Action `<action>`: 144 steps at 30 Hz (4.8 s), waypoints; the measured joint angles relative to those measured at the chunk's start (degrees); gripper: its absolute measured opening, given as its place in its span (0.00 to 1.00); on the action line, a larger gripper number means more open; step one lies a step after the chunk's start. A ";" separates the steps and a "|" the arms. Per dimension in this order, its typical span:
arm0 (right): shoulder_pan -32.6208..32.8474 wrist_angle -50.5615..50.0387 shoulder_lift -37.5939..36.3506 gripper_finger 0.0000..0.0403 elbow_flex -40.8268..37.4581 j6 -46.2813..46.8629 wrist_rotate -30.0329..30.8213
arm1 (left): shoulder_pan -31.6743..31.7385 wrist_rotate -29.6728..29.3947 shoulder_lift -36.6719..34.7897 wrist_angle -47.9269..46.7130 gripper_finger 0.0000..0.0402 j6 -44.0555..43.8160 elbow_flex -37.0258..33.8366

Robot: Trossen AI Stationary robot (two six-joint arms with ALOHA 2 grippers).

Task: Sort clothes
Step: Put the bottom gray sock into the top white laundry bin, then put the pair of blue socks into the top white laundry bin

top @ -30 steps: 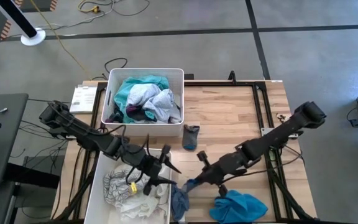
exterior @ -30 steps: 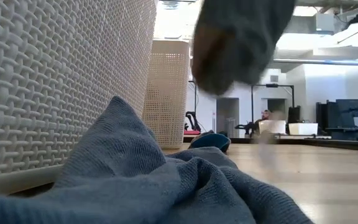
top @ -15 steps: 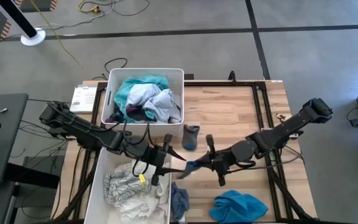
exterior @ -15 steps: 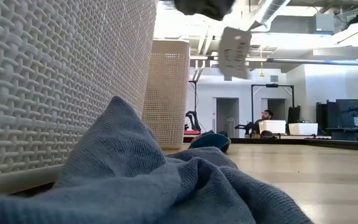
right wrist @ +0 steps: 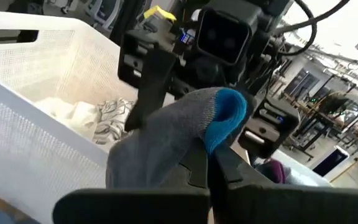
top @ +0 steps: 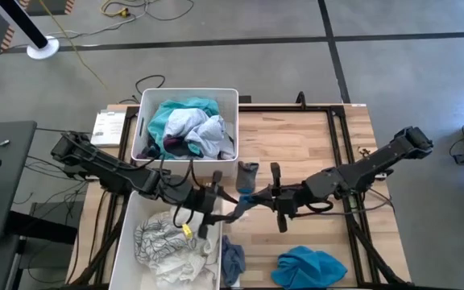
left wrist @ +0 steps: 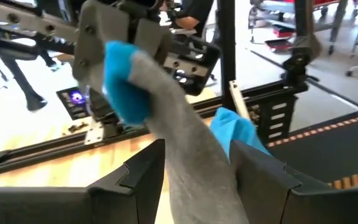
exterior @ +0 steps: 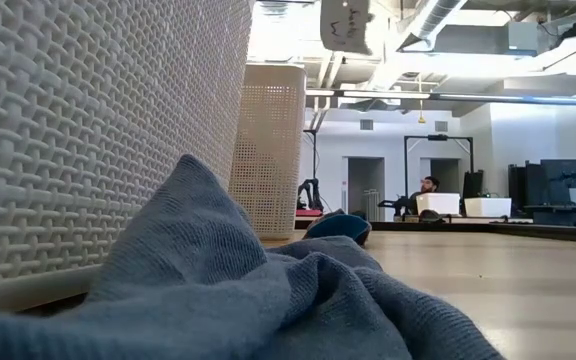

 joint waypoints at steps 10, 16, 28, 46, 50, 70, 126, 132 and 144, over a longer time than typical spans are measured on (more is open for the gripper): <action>0.22 1.91 0.02 0.01 0.02 -1.19 -0.22 | 1.47 -2.38 0.00 -0.07 0.24 1.59 0.01; 1.32 1.50 0.02 0.01 0.02 -1.18 -0.35 | 1.71 -2.51 0.00 -0.55 0.02 5.82 0.02; 3.05 -4.81 0.02 0.10 0.02 2.10 4.50 | 1.89 -16.02 0.00 -3.20 0.00 16.96 2.07; 4.17 -19.14 0.03 0.59 0.02 16.26 7.28 | 8.33 -38.82 -0.09 -37.44 0.00 18.59 19.26; 4.49 -23.31 0.12 0.59 0.02 19.98 7.28 | 12.35 -41.11 -0.09 -48.65 0.00 13.75 22.95; 12.10 -29.70 0.46 0.55 0.02 28.12 7.30 | 39.07 -37.70 -0.09 -81.75 0.00 -3.81 28.13; 12.78 -28.61 10.69 0.55 -0.02 33.73 7.23 | 52.22 -21.95 -8.80 -86.65 0.38 -5.00 24.65; 10.55 -28.61 10.69 0.55 -0.02 32.45 7.21 | 47.51 -4.01 -17.16 -76.18 0.38 -6.16 25.35; 7.14 -27.98 10.69 0.55 -0.02 32.96 5.76 | 25.35 5.02 -24.44 -57.87 0.38 -6.51 21.51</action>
